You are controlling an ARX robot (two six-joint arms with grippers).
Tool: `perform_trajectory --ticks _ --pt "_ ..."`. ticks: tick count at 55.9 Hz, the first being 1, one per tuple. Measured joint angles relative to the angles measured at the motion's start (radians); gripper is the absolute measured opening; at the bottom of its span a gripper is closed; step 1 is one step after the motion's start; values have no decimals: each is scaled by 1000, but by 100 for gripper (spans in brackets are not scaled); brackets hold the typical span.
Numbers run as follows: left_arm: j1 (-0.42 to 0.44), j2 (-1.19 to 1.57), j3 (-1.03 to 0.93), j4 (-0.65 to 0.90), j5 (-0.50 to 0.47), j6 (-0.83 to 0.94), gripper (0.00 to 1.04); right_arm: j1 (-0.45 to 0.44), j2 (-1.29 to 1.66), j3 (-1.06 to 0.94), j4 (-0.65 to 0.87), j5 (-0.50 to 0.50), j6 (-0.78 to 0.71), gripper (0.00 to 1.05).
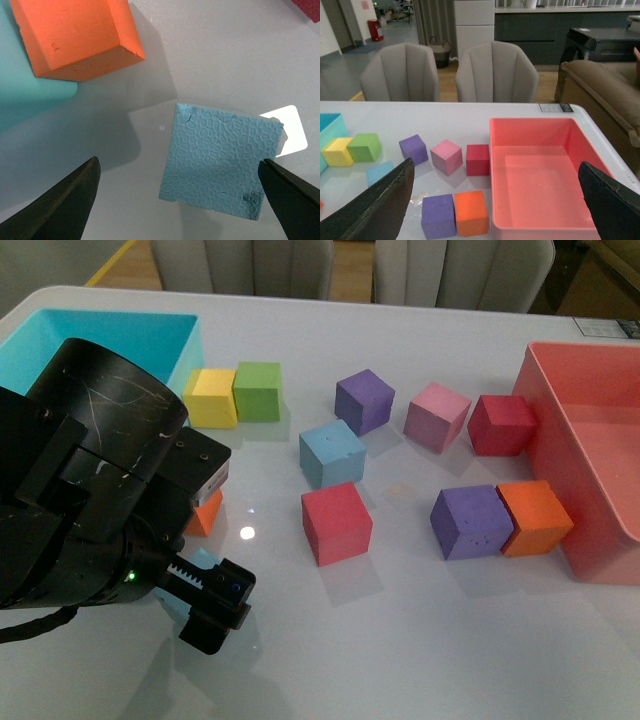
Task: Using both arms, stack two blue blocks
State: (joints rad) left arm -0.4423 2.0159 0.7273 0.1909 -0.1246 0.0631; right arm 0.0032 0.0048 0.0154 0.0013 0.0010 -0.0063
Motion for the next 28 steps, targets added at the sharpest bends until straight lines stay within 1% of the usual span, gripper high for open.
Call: perform_trajectory --ticks 10,28 --pt "0 15 17 0 9 43 96 0 0 0 0 0 0 96" --pt "-14 24 23 0 42 49 96 0 0 0 0 0 0 96"
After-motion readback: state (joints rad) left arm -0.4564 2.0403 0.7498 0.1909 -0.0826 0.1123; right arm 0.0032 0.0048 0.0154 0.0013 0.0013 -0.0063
